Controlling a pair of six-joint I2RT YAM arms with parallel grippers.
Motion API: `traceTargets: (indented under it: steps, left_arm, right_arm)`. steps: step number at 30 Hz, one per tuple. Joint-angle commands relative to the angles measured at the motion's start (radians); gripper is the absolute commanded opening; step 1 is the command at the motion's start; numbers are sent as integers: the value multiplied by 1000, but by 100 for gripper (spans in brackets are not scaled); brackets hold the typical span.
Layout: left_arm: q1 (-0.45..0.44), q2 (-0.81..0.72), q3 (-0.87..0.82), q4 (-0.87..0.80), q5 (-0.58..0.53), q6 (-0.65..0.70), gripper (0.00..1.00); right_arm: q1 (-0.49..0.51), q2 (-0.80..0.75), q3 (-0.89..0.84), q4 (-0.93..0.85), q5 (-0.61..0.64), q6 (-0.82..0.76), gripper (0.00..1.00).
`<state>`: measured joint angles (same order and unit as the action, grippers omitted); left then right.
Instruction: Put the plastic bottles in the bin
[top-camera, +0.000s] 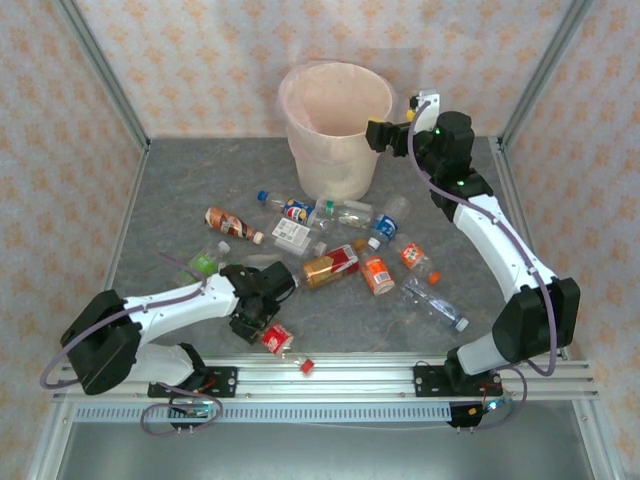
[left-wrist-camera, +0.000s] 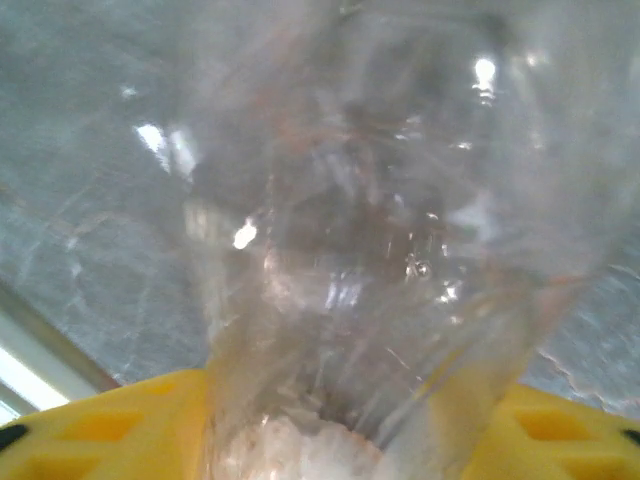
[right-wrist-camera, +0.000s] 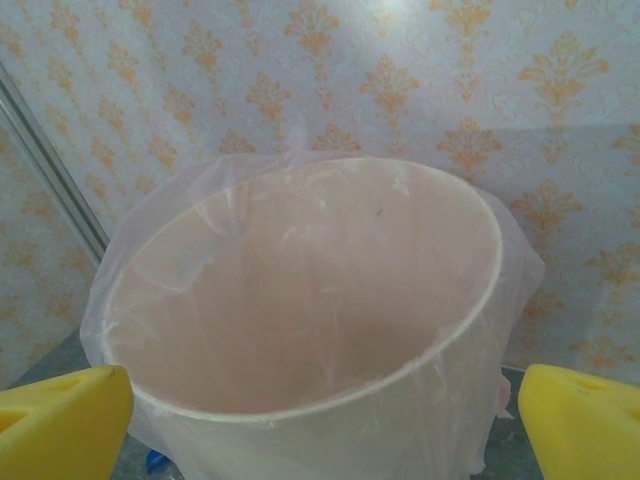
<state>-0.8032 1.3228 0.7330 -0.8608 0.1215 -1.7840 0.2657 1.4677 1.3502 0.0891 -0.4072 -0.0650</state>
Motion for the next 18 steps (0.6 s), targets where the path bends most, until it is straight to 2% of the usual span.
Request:
traceTargets:
  steps: [1,4,8,13,16,18]
  left_arm:
    - [26,9,62,-27,-93,164,51]
    - [27,-9,85,-11,-156,235,44]
    - [47,-26,109,21,-166,327,37]
    - [42,-156,343,-139,-460,575,36]
    - [42,-212,491,-131,-643,745,36]
    - [44,-217,569,-57,-713,865,36]
  right_arm:
    - [-4,-46,-18,1,36,8,99]
    - [-3,-60,-38,-5,64,26,99]
    - [-3,-82,-83,4,108,66,99]
    - [-4,-146,-148,4,145,121,99]
    - [-3,-195,-210,28,184,173,99]
    - [-4,-226,-259,55,209,214,99]
